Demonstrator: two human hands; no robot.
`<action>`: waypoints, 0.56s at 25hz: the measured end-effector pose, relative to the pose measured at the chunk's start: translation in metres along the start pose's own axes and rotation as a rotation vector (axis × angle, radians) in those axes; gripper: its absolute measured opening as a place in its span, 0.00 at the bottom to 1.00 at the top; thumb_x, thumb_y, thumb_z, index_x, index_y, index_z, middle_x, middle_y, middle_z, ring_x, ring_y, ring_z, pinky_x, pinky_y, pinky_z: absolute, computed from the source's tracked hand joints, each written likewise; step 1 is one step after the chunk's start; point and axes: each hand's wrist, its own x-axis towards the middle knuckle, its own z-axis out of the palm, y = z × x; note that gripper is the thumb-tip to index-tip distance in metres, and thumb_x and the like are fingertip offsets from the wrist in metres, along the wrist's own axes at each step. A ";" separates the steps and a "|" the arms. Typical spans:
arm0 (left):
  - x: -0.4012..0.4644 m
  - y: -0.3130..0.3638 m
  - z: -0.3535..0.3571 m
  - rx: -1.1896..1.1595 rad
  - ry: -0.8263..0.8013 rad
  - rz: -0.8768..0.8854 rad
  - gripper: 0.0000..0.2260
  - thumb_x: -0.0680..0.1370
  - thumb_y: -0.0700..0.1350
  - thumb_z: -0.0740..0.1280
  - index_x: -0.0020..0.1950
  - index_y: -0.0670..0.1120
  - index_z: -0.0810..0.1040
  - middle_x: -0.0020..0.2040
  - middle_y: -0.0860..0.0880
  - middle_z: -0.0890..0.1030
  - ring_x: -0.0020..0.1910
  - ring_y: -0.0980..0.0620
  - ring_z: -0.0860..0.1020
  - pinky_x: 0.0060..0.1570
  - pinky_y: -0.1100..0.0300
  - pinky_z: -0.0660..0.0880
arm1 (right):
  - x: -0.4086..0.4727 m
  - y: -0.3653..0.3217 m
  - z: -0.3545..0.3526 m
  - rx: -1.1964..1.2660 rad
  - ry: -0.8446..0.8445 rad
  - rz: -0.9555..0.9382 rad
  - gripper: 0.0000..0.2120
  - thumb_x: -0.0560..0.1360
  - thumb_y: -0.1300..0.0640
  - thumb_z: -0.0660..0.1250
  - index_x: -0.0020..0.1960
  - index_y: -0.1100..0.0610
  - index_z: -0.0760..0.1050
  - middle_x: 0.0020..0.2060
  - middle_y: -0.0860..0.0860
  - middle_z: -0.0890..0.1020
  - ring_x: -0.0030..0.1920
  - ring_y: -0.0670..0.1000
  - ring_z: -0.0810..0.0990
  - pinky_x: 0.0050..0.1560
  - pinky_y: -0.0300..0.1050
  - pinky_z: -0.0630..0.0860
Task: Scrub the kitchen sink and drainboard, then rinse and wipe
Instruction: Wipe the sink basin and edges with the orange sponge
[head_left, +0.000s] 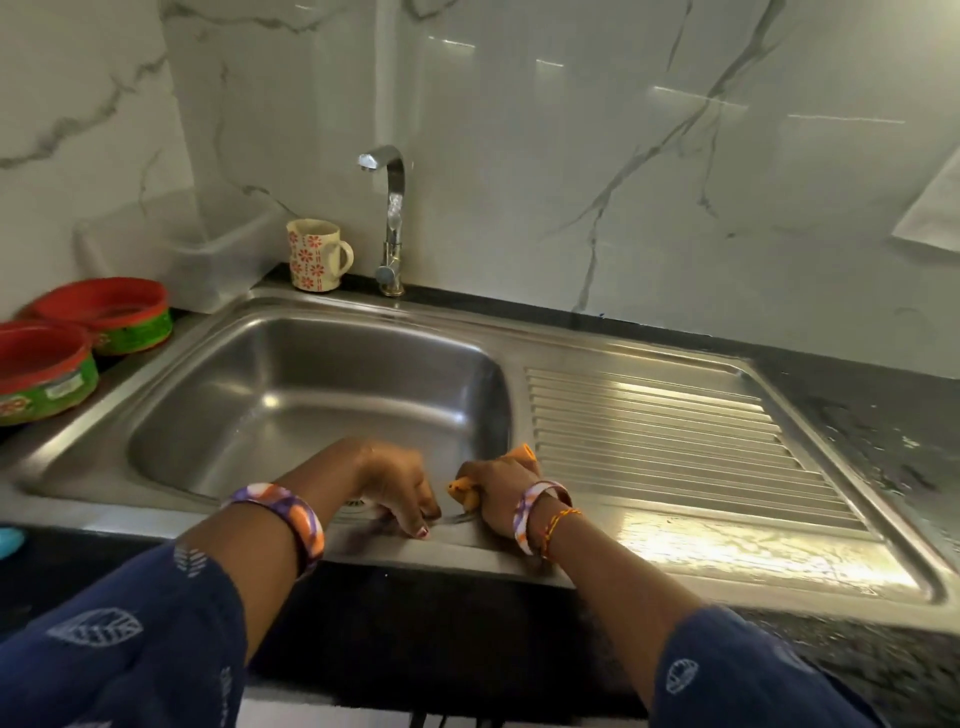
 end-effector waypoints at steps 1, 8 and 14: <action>-0.002 -0.003 0.000 -0.020 0.011 0.018 0.21 0.76 0.41 0.69 0.68 0.45 0.73 0.63 0.50 0.78 0.57 0.51 0.78 0.53 0.64 0.75 | -0.001 -0.005 0.001 -0.082 0.028 0.002 0.11 0.80 0.57 0.55 0.52 0.51 0.75 0.44 0.45 0.80 0.52 0.44 0.78 0.59 0.42 0.57; -0.012 -0.022 -0.005 0.079 0.100 0.035 0.13 0.75 0.45 0.69 0.59 0.46 0.81 0.56 0.49 0.82 0.44 0.56 0.76 0.41 0.67 0.72 | 0.011 -0.015 -0.005 -0.036 -0.141 0.008 0.14 0.80 0.58 0.54 0.61 0.53 0.74 0.60 0.55 0.77 0.63 0.53 0.73 0.68 0.45 0.63; -0.001 0.000 -0.012 0.128 0.103 0.031 0.11 0.76 0.47 0.68 0.55 0.44 0.81 0.45 0.50 0.81 0.40 0.57 0.76 0.39 0.67 0.72 | 0.010 0.020 -0.067 0.516 0.247 0.054 0.19 0.79 0.68 0.57 0.68 0.59 0.68 0.45 0.40 0.79 0.50 0.38 0.74 0.43 0.21 0.66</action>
